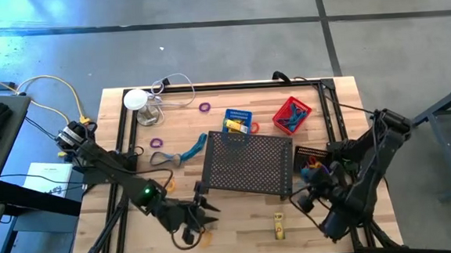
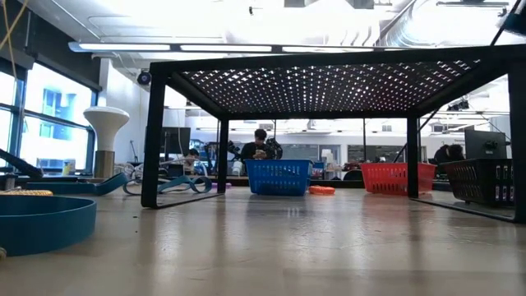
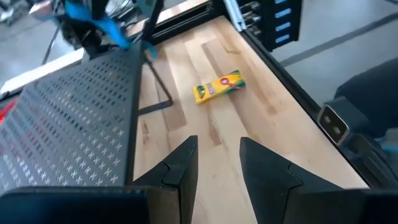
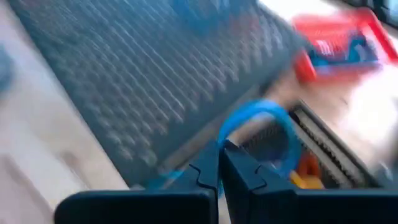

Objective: Pick & Place Office Desk Supplies
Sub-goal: Put the blue rubber band into the red bin

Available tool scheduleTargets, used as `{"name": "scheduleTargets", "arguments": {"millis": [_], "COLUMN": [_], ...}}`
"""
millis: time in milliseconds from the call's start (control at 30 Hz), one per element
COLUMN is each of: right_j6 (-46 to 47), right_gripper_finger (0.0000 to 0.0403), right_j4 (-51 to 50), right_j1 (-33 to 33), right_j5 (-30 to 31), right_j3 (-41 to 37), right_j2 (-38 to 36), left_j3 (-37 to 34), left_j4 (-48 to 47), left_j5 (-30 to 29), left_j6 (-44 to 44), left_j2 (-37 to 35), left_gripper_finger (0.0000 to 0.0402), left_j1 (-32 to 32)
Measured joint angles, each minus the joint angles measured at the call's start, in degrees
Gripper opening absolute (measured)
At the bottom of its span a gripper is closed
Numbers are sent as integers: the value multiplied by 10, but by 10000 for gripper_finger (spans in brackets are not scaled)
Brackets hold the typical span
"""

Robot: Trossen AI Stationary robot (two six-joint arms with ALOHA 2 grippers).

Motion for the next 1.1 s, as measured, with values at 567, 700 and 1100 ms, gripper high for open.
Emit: {"name": "scheduleTargets", "arguments": {"millis": [567,700,1100], "right_j6": [-389,-452,-661], "right_gripper_finger": [2,2,2], "right_j4": [-4,-5,264], "right_j1": [-316,-409,-636], "right_j5": [144,163,153], "right_j3": [-3,-21,-214], "right_j2": [-177,-204,-216], "left_j3": [0,0,0], "left_j4": [-25,-25,-26], "left_j5": [4,4,4], "left_j6": [-87,-87,-87], "left_j2": [0,0,0], "left_gripper_finger": [113,113,113], "left_j1": [-19,-26,-28]}}
